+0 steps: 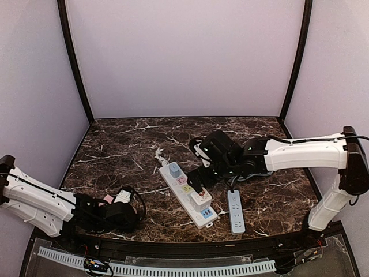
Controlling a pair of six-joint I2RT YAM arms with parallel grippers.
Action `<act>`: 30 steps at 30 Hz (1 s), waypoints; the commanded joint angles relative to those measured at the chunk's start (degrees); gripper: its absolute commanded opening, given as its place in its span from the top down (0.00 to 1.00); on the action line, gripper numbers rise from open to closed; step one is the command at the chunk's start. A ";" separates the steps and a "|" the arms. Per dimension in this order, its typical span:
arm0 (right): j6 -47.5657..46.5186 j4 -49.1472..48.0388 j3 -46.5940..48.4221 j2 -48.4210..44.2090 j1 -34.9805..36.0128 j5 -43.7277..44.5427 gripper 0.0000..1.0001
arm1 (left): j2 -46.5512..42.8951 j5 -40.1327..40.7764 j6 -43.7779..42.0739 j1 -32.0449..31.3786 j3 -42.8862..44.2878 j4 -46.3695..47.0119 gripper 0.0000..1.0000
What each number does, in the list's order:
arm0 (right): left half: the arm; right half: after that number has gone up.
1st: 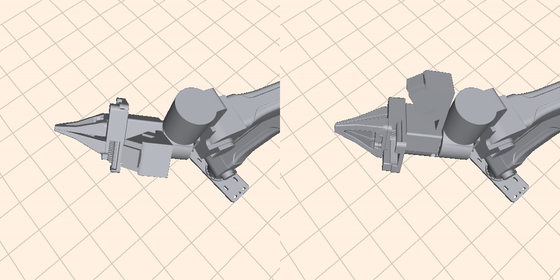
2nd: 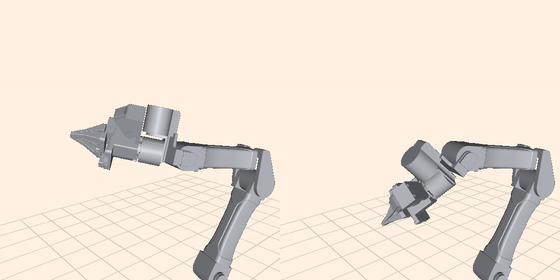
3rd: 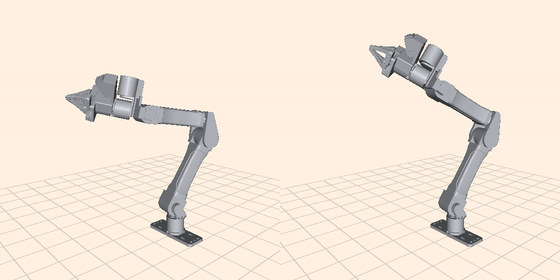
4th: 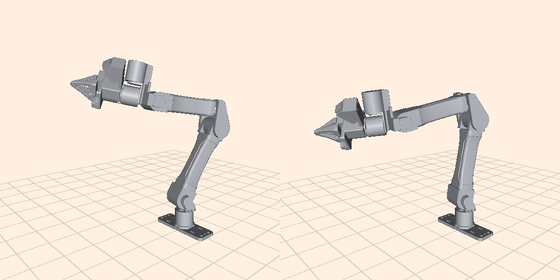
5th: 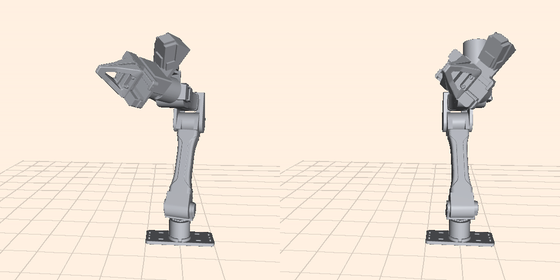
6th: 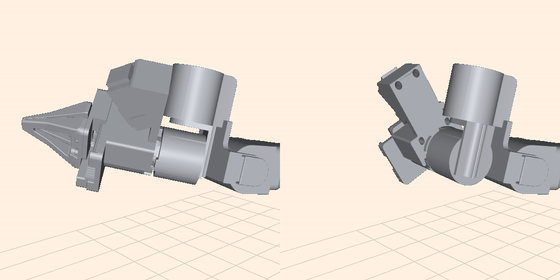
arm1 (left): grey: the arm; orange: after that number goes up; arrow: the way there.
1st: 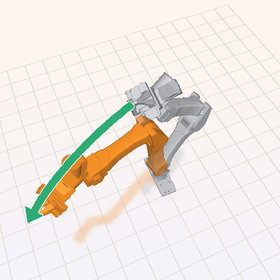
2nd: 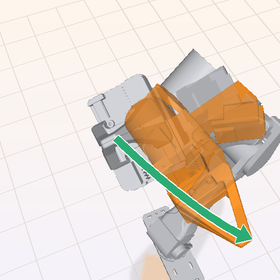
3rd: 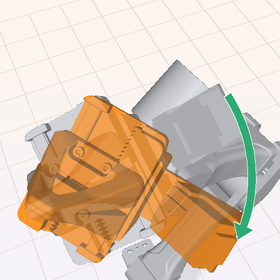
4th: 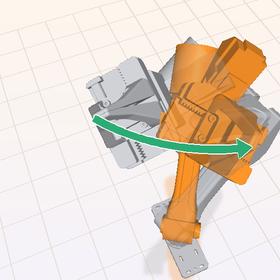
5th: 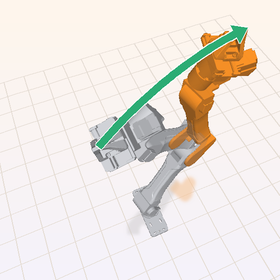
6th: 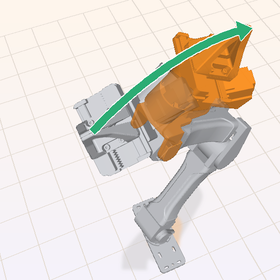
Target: Insert the plug
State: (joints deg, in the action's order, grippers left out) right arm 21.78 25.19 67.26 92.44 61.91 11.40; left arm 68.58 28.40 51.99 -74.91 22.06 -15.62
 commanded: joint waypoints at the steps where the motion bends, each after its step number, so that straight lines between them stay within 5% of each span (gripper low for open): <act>1: 2.10 -1.60 -1.79 -2.30 1.31 1.59 0.01 | 1.93 -0.62 1.74 -0.32 -2.36 2.30 0.37; 12: 3.24 -1.56 -3.10 -2.68 1.93 2.84 0.01 | 6.81 -0.55 -1.06 -0.40 0.84 6.53 0.43; 25: 2.46 -2.38 -5.10 -5.25 3.07 2.88 0.01 | 2.12 -1.93 -7.44 -2.06 4.51 7.16 0.11; 30: 2.25 -2.27 -5.63 -6.91 3.50 3.08 0.01 | -4.30 0.79 -7.85 -2.07 3.03 0.70 0.11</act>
State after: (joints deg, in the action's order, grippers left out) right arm 24.29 24.16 62.59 87.90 64.62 13.54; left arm 68.77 27.49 45.58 -76.73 26.33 -8.58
